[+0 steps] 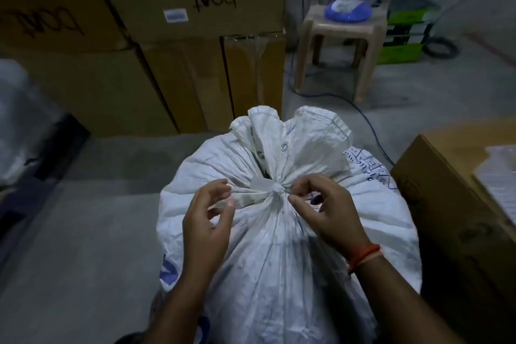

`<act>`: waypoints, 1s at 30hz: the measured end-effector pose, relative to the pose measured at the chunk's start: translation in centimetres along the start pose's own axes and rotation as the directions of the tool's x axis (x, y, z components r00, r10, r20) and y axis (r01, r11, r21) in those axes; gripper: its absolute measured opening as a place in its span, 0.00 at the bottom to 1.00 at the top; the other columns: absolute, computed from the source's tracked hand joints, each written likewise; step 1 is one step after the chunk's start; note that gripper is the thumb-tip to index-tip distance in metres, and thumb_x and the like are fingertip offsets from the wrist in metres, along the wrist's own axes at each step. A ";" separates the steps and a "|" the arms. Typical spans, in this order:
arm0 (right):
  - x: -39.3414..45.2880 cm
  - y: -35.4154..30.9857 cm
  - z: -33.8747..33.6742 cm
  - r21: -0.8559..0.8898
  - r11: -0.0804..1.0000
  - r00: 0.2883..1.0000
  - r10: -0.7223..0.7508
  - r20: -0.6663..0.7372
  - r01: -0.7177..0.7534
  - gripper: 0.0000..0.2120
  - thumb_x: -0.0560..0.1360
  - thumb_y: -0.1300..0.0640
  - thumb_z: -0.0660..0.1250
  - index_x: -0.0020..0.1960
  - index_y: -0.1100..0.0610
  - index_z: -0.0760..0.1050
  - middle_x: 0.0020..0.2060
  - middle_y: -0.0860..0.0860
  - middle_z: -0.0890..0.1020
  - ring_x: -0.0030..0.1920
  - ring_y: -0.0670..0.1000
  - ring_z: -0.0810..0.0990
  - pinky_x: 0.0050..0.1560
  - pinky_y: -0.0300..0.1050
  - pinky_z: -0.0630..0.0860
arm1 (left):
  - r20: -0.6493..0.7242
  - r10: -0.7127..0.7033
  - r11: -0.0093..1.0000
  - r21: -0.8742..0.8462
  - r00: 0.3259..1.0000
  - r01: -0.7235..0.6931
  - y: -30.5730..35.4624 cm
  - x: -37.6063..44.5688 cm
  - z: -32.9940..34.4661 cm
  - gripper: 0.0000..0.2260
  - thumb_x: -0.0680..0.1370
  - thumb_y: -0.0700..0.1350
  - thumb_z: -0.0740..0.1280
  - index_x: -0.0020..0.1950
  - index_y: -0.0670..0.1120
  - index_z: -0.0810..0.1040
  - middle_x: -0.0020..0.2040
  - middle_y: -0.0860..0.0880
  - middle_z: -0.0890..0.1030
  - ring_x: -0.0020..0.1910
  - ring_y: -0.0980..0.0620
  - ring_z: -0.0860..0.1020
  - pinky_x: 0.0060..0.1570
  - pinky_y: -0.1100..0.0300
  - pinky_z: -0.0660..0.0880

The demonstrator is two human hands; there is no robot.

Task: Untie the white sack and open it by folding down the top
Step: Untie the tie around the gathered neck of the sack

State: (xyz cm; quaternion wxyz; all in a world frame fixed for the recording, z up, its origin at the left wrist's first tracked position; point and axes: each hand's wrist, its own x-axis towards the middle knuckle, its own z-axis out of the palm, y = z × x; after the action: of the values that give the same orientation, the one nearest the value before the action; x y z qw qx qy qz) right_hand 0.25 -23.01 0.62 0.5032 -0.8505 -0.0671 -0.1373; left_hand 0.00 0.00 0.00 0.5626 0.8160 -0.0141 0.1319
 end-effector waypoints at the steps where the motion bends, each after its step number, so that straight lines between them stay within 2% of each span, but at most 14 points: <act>1: 0.6 0.5 0.1 -0.017 0.999 0.999 -0.048 0.017 0.048 0.08 0.73 0.63 0.76 0.43 0.53 0.79 0.41 0.46 0.82 0.44 0.47 0.82 0.41 0.39 0.76 | -0.029 -0.034 0.997 -0.074 0.999 0.032 -0.6 0.2 0.2 0.10 0.81 0.45 0.70 0.62 0.54 0.82 0.60 0.62 0.86 0.61 0.58 0.85 0.57 0.62 0.84; 2: 1.2 0.6 0.1 -0.055 0.996 0.997 -0.073 0.028 0.074 0.08 0.73 0.63 0.76 0.43 0.54 0.79 0.42 0.47 0.82 0.44 0.47 0.82 0.42 0.37 0.75 | -0.034 -0.063 0.996 -0.067 0.997 0.060 -1.0 0.7 0.4 0.09 0.83 0.44 0.71 0.62 0.54 0.82 0.60 0.61 0.86 0.60 0.58 0.85 0.57 0.63 0.83; 4: 2.1 1.0 0.0 -0.061 0.996 0.996 -0.067 0.053 0.070 0.09 0.72 0.66 0.75 0.43 0.54 0.79 0.43 0.48 0.83 0.45 0.47 0.82 0.42 0.39 0.76 | 0.019 -0.028 0.999 -0.024 0.999 0.028 -0.8 1.7 0.6 0.09 0.84 0.42 0.70 0.63 0.53 0.81 0.62 0.58 0.85 0.61 0.55 0.85 0.57 0.63 0.82; 6: 2.1 1.6 0.2 -0.065 0.995 0.996 -0.066 0.063 0.070 0.11 0.71 0.68 0.75 0.43 0.54 0.79 0.45 0.48 0.83 0.46 0.47 0.83 0.41 0.37 0.76 | 0.090 0.022 1.000 0.015 0.996 -0.023 -0.8 2.6 1.0 0.10 0.84 0.44 0.67 0.64 0.52 0.81 0.63 0.56 0.85 0.62 0.52 0.85 0.58 0.60 0.82; 9: 1.9 2.1 0.5 -0.052 0.997 0.995 -0.043 0.087 0.048 0.11 0.71 0.69 0.74 0.44 0.53 0.80 0.44 0.47 0.83 0.45 0.48 0.83 0.41 0.37 0.76 | 0.125 0.017 0.999 0.036 0.992 -0.021 -1.7 3.2 1.3 0.09 0.85 0.44 0.66 0.64 0.51 0.82 0.61 0.55 0.86 0.62 0.52 0.85 0.58 0.57 0.82; 12: 2.1 2.4 1.1 -0.034 0.999 0.995 -0.034 0.091 0.037 0.08 0.73 0.65 0.75 0.44 0.54 0.80 0.42 0.48 0.82 0.44 0.49 0.83 0.41 0.45 0.79 | 0.124 -0.007 1.000 0.030 0.992 0.003 -1.9 3.7 1.5 0.09 0.87 0.39 0.67 0.62 0.50 0.83 0.58 0.55 0.87 0.60 0.54 0.85 0.57 0.59 0.83; 15: 2.1 2.7 2.0 -0.025 1.000 0.998 -0.017 0.064 0.018 0.05 0.74 0.58 0.76 0.44 0.54 0.80 0.41 0.49 0.82 0.42 0.49 0.82 0.41 0.45 0.78 | 0.150 -0.026 1.000 0.003 0.988 0.026 -1.9 3.9 1.6 0.09 0.87 0.38 0.66 0.61 0.49 0.83 0.56 0.54 0.87 0.58 0.56 0.85 0.55 0.64 0.81; 17: 2.0 2.5 2.6 -0.064 0.997 0.999 -0.031 0.035 0.033 0.07 0.73 0.56 0.78 0.44 0.54 0.80 0.40 0.50 0.81 0.42 0.50 0.81 0.41 0.47 0.77 | 0.163 -0.012 1.000 -0.012 0.986 0.015 -1.9 3.8 1.7 0.08 0.87 0.39 0.66 0.59 0.48 0.83 0.54 0.54 0.87 0.56 0.58 0.85 0.54 0.66 0.80; 20: 2.0 2.3 3.2 -0.136 0.991 1.000 -0.008 -0.005 0.007 0.08 0.72 0.55 0.79 0.42 0.52 0.79 0.38 0.52 0.80 0.42 0.52 0.79 0.44 0.52 0.77 | 0.187 -0.009 0.999 0.032 0.982 0.003 -2.3 3.8 2.1 0.07 0.86 0.41 0.66 0.60 0.50 0.82 0.54 0.53 0.86 0.54 0.58 0.84 0.53 0.61 0.81; 23: 1.8 2.4 3.5 -0.095 0.994 0.998 0.051 -0.031 -0.054 0.08 0.72 0.52 0.78 0.43 0.50 0.79 0.39 0.53 0.81 0.40 0.51 0.80 0.44 0.49 0.78 | 0.206 -0.017 0.999 0.039 0.978 0.009 -2.5 3.6 2.6 0.07 0.85 0.41 0.66 0.60 0.50 0.80 0.55 0.53 0.85 0.55 0.56 0.84 0.53 0.58 0.80; 26: 1.7 2.5 3.7 -0.006 0.989 0.989 0.146 -0.013 -0.146 0.08 0.72 0.53 0.78 0.46 0.53 0.81 0.40 0.53 0.83 0.37 0.50 0.80 0.42 0.46 0.80 | 0.222 -0.033 0.999 0.029 0.974 0.027 -2.5 3.7 2.9 0.07 0.85 0.41 0.65 0.61 0.48 0.81 0.55 0.54 0.86 0.57 0.56 0.84 0.52 0.58 0.81; 28: 1.7 2.4 3.9 0.022 0.983 0.984 0.181 0.005 -0.181 0.08 0.72 0.54 0.78 0.48 0.54 0.82 0.39 0.53 0.82 0.35 0.46 0.78 0.41 0.44 0.79 | 0.233 -0.043 0.999 0.025 0.972 0.038 -2.5 3.8 3.2 0.07 0.85 0.40 0.66 0.61 0.47 0.81 0.56 0.53 0.86 0.57 0.55 0.85 0.51 0.60 0.80; 30: 1.8 2.4 4.0 0.046 0.976 0.977 0.211 0.018 -0.211 0.07 0.73 0.57 0.78 0.49 0.55 0.83 0.38 0.53 0.82 0.33 0.41 0.76 0.39 0.37 0.77 | 0.238 -0.054 0.998 0.027 0.970 0.049 -2.6 4.0 3.4 0.08 0.85 0.40 0.66 0.62 0.46 0.81 0.57 0.52 0.86 0.57 0.54 0.85 0.51 0.59 0.80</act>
State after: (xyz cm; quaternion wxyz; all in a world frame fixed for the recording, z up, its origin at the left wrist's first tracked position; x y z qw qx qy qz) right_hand 3.23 -20.70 -2.71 0.5346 -0.8415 0.0172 -0.0760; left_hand 4.96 -1.69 -2.55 0.5516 0.8318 -0.0592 0.0182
